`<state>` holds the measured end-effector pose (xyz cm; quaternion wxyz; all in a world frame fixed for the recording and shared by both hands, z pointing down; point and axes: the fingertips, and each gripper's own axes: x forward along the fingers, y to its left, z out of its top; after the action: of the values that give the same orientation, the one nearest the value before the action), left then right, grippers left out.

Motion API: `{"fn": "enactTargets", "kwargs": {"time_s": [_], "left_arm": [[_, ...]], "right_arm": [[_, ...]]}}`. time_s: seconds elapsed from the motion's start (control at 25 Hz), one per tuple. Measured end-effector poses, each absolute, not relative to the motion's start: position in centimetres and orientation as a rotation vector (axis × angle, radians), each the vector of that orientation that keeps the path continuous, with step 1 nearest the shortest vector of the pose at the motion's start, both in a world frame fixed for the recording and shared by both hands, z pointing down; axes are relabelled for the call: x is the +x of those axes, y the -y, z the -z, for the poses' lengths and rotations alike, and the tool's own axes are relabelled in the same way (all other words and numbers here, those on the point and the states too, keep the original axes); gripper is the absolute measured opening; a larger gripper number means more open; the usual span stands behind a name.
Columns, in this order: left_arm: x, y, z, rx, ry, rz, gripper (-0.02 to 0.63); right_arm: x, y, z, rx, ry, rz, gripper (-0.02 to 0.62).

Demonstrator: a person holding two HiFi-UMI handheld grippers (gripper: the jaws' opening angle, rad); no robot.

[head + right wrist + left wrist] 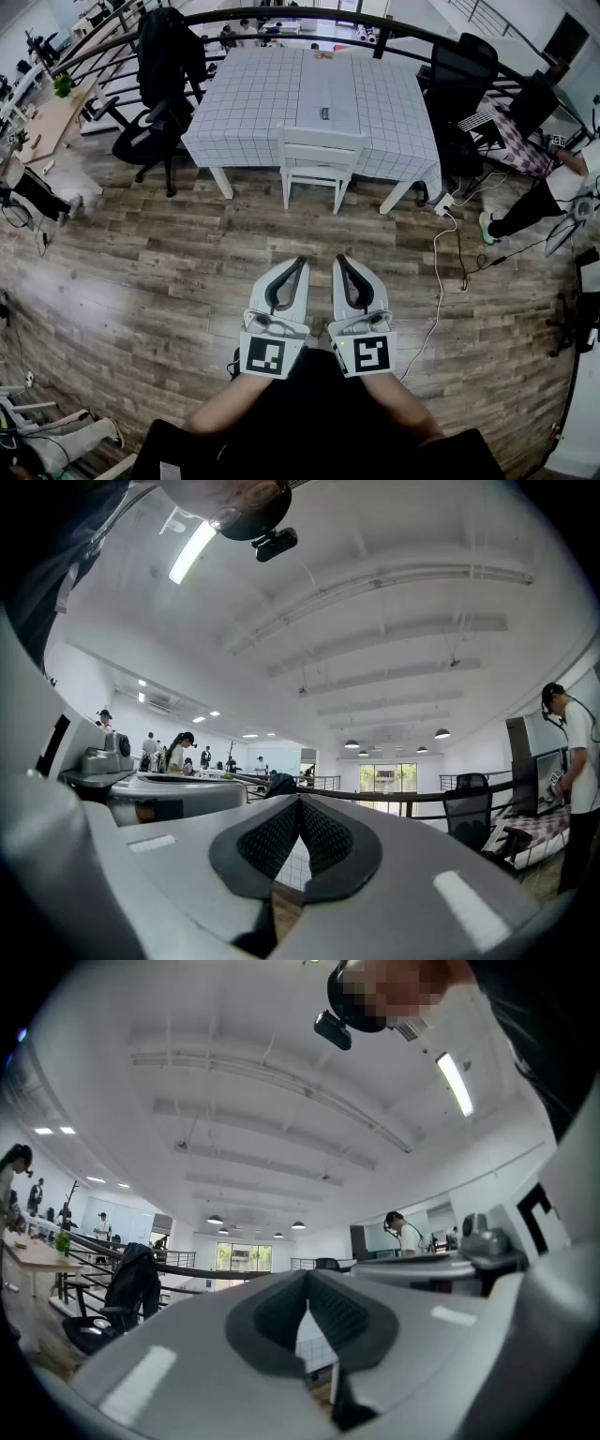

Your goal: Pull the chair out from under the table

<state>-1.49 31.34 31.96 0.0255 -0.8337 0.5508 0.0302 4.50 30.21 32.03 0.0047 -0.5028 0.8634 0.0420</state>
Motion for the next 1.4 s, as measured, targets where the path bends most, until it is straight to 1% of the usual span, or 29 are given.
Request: {"fn": "enactTargets", "kwargs": {"time_s": [0.16, 0.28, 0.4, 0.72, 0.84, 0.96, 1.2, 1.4], "left_arm": [[0.0, -31.8, -32.4, -2.576, -1.710, -0.088, 0.009], [0.4, -32.0, -32.8, -2.571, -1.730, -0.093, 0.009], [-0.3, -32.0, -33.4, -2.572, -1.763, -0.068, 0.009], [-3.7, -28.9, -33.5, -2.493, -1.796, -0.054, 0.009], [-4.2, -26.5, -34.9, -2.535, -1.838, -0.110, 0.009], [-4.4, -23.8, -35.7, -2.551, -1.833, -0.097, 0.009], [-5.6, -16.7, -32.7, -2.589, -1.773, -0.034, 0.009], [-5.5, -10.9, -34.8, -2.578, -1.733, -0.055, 0.009]], "right_arm": [[6.1, -30.6, -32.7, -1.582, -2.717, -0.147, -0.003], [7.2, -30.7, -33.1, -1.560, -2.688, -0.060, -0.003], [8.1, -30.7, -33.4, -1.561, -2.658, -0.007, -0.003], [8.6, -29.6, -34.6, -1.576, -2.683, -0.026, -0.002], [10.4, -27.6, -34.8, -1.643, -2.650, -0.023, -0.002], [11.3, -25.2, -34.4, -1.711, -2.604, -0.027, -0.003], [8.7, -18.2, -32.9, -1.765, -2.654, 0.055, -0.002], [6.8, -12.1, -35.0, -1.700, -2.676, -0.013, -0.002]]}}
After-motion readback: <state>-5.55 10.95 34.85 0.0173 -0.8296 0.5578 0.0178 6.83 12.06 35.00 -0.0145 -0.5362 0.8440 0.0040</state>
